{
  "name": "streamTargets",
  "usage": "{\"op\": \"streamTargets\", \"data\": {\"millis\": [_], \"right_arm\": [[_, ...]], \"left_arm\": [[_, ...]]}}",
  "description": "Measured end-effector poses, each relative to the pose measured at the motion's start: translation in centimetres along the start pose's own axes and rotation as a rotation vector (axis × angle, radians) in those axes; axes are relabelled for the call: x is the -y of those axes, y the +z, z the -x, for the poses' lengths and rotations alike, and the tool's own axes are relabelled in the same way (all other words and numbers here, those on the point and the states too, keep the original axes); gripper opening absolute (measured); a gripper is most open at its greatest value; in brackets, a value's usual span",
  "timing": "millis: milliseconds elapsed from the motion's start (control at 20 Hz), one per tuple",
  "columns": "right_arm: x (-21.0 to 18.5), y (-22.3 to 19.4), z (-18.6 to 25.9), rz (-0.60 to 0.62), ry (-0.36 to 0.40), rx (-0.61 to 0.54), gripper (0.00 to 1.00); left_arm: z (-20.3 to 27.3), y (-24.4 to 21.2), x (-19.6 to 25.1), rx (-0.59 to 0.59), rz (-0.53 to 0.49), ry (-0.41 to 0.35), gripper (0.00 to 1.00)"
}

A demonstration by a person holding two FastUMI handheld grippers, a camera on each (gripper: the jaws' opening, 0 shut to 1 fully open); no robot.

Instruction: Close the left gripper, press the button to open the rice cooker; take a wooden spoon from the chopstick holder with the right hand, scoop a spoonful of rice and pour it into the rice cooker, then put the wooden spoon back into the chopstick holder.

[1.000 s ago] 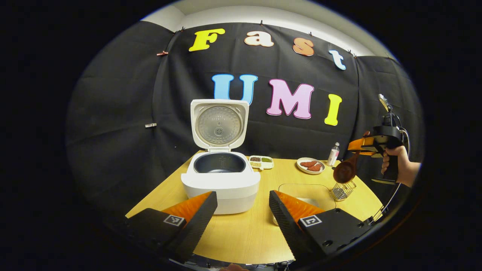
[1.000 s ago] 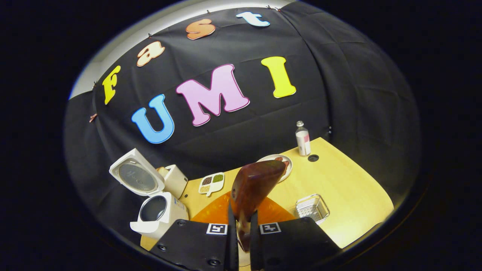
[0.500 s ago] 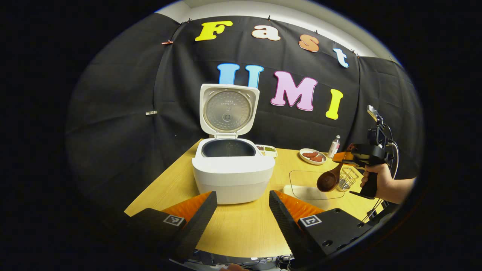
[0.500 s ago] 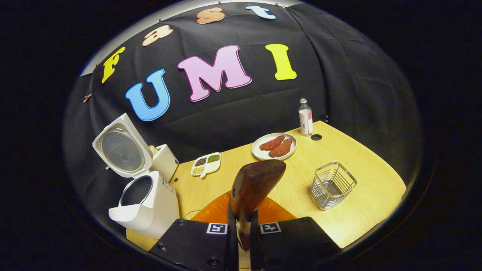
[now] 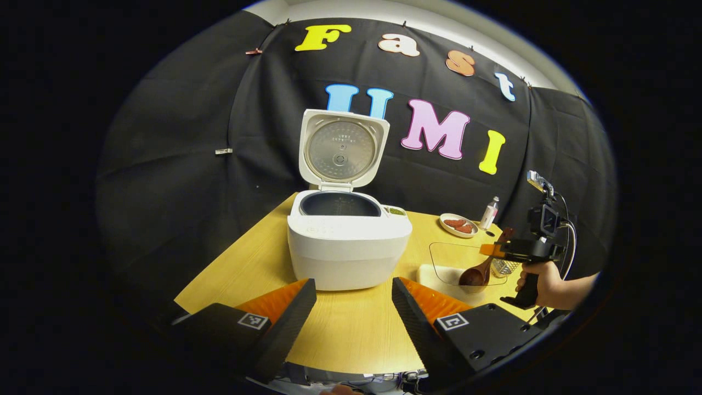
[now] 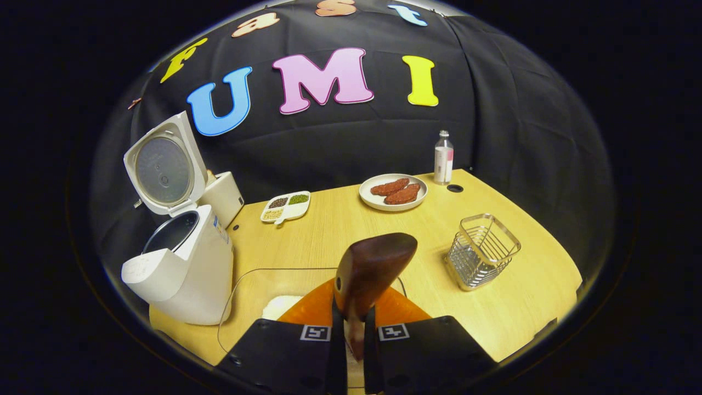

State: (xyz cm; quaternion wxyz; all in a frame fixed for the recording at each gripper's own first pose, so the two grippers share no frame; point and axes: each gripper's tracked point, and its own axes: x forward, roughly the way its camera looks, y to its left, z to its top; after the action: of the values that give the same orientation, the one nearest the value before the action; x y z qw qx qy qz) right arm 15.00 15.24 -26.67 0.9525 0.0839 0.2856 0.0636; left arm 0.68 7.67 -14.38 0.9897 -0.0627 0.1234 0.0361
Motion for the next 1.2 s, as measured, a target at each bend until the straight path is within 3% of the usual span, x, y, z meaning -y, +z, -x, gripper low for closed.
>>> {"op": "streamTargets", "data": {"millis": [300,550,800,1200], "right_arm": [[-3.9,-2.4,1.4,-0.07,0.042,-0.061,0.17],[-5.9,-3.0,1.4,-0.23,0.07,-0.137,0.17],[-6.5,-3.0,1.7,-0.298,0.093,-0.189,0.17],[-4.7,-1.5,2.2,-0.584,0.092,-0.246,0.16]], "left_arm": [[-0.1,0.5,-0.8,0.01,0.017,0.01,0.95],[0.1,0.1,-1.6,0.001,0.026,0.022,0.95],[-0.1,-0.2,-2.3,-0.01,0.065,0.036,0.95],[-0.5,0.6,-2.1,-0.005,0.042,0.039,0.95]]}}
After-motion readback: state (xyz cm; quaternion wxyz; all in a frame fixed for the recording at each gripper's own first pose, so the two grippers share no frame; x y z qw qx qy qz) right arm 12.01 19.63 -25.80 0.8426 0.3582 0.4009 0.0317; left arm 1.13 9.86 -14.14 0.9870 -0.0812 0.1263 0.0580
